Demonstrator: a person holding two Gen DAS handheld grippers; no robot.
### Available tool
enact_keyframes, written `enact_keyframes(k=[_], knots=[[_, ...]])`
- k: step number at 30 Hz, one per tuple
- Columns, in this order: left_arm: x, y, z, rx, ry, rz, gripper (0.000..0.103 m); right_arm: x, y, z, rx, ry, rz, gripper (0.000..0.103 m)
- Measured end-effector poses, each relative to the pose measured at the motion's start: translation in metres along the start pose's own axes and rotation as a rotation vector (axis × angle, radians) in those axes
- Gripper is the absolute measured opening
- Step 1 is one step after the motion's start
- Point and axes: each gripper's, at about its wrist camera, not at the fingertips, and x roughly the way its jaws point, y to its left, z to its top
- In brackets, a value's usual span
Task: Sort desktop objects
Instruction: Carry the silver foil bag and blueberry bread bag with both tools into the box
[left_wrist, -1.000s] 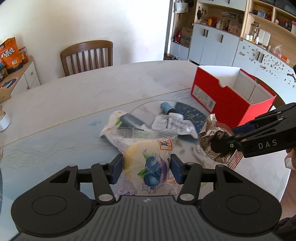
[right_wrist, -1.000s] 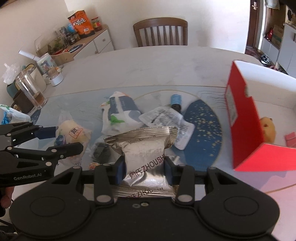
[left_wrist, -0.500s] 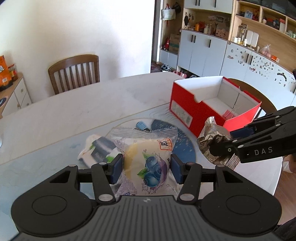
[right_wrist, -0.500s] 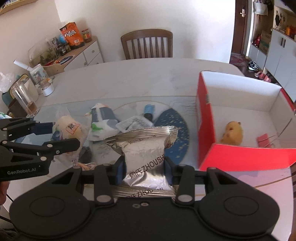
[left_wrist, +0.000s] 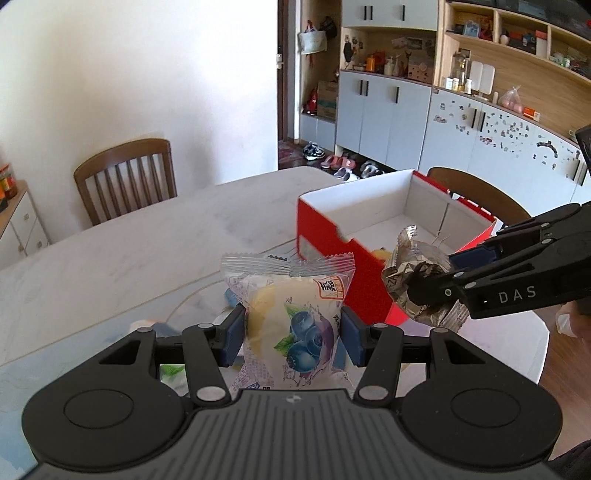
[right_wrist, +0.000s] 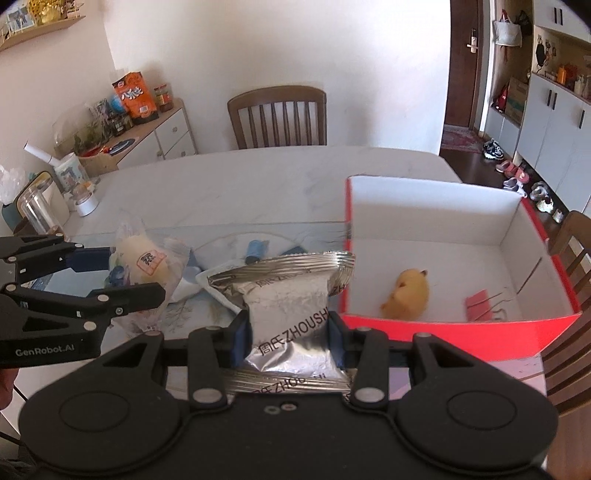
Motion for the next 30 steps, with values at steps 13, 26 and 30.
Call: enact_keyframes(k=[13,26,30], knots=[[0.028,-0.049,0.035,0.057,-0.022,-0.02,0.053,-0.009,-0.057,0.007,0.005,-0.032,-0.022,0.042],[0.058,-0.083,0.067,0.103,-0.018,-0.044,0.053,-0.008,-0.108,0.021,0.0,-0.049,-0.067,0.042],[0.07,-0.09,0.076,0.118,-0.011,-0.047,0.053,-0.005,-0.122,0.027,0.006,-0.051,-0.084,0.042]])
